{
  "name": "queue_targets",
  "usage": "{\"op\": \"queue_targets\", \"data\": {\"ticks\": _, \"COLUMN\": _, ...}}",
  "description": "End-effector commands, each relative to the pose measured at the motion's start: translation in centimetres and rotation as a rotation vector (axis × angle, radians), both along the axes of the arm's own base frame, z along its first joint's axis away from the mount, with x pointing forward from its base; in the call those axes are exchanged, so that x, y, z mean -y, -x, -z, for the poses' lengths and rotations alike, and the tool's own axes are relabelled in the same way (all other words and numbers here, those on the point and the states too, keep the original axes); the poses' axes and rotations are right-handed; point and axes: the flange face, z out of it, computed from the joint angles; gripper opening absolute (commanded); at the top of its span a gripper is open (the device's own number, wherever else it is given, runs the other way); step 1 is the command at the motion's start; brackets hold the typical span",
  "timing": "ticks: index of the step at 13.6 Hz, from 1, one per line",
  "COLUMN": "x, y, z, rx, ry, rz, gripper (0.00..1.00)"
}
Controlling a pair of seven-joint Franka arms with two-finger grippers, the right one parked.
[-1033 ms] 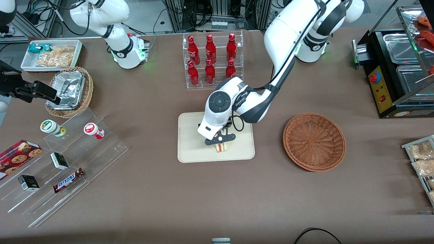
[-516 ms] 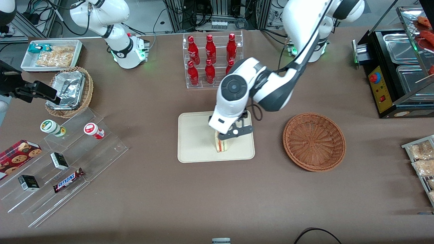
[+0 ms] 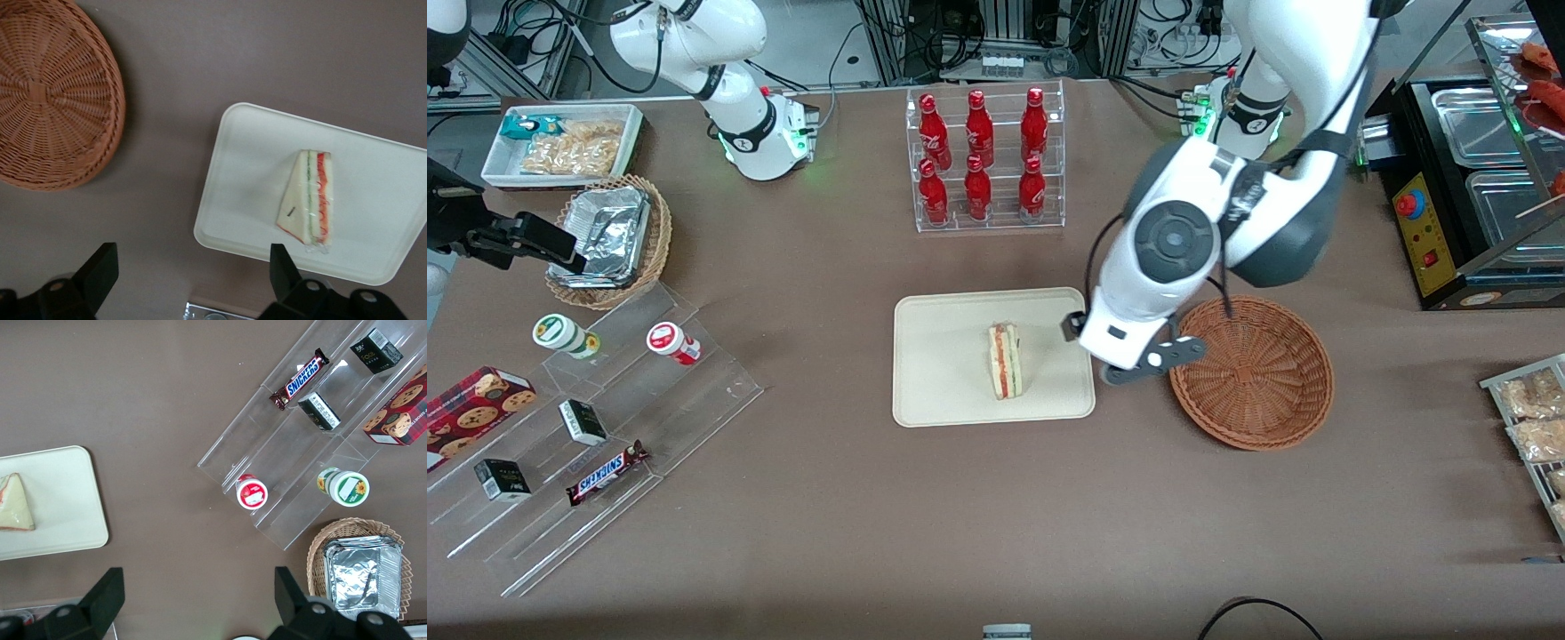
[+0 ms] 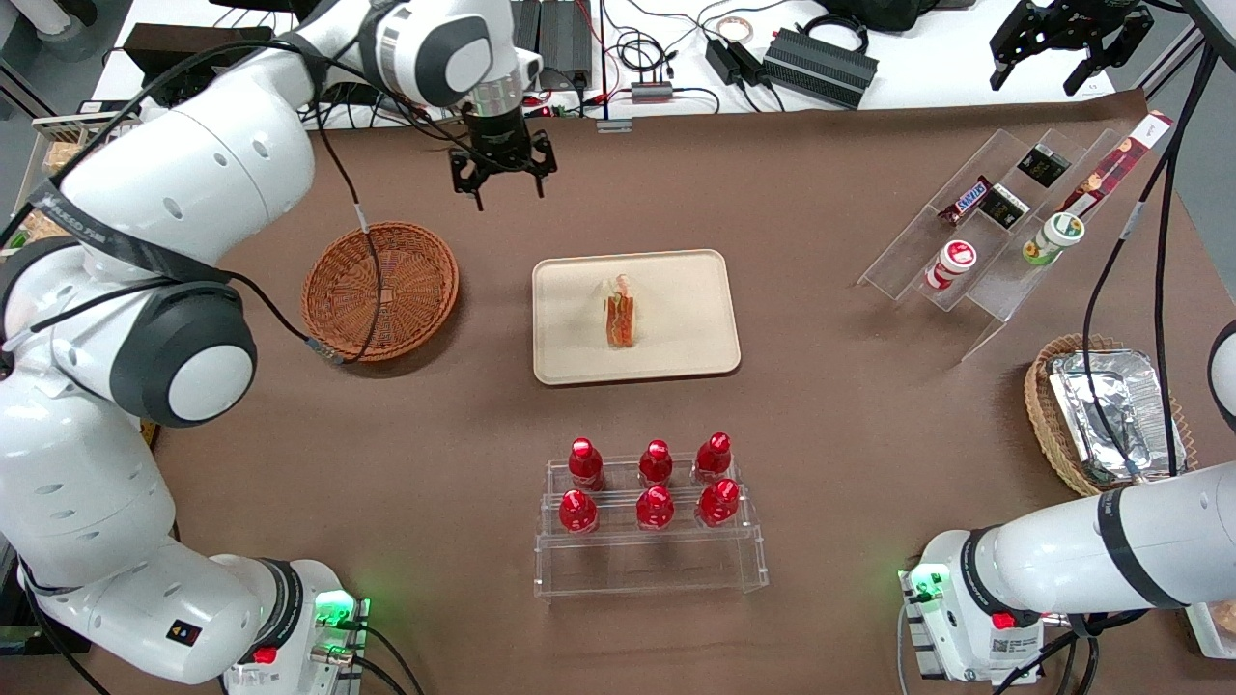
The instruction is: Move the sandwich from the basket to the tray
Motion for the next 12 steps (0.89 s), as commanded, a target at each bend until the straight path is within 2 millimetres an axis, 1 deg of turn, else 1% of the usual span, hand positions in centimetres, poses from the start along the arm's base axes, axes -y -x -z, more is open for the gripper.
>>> {"op": "queue_targets", "data": {"ticks": 1, "x": -4.4, "y": -0.3, "z": -1.1, "rx": -0.021, "ry": -0.023, "rz": 0.006, "gripper": 1.00}}
{"op": "queue_targets", "data": {"ticks": 3, "x": -7.5, "y": -1.3, "z": -1.3, "rx": -0.032, "ry": -0.037, "rz": 0.013, "gripper": 1.00}}
{"op": "queue_targets", "data": {"ticks": 4, "x": -8.4, "y": -1.4, "z": -1.6, "rx": -0.036, "ry": -0.039, "rz": 0.019, "gripper": 1.00}}
{"op": "queue_targets", "data": {"ticks": 6, "x": -11.1, "y": -1.5, "z": -2.1, "rx": -0.041, "ry": -0.046, "rz": 0.001, "gripper": 1.00}}
{"op": "queue_targets", "data": {"ticks": 7, "x": -11.8, "y": -1.0, "z": -2.3, "rx": -0.042, "ry": -0.048, "rz": 0.013, "gripper": 1.00}}
{"op": "queue_targets", "data": {"ticks": 8, "x": -13.3, "y": -0.6, "z": -2.7, "rx": -0.044, "ry": -0.045, "rz": 0.021, "gripper": 1.00}}
{"op": "queue_targets", "data": {"ticks": 10, "x": -15.4, "y": 1.2, "z": -4.5, "rx": -0.033, "ry": -0.033, "rz": 0.077, "gripper": 1.00}}
{"op": "queue_targets", "data": {"ticks": 12, "x": -17.0, "y": 3.4, "z": -6.1, "rx": -0.023, "ry": -0.034, "rz": 0.110, "gripper": 1.00}}
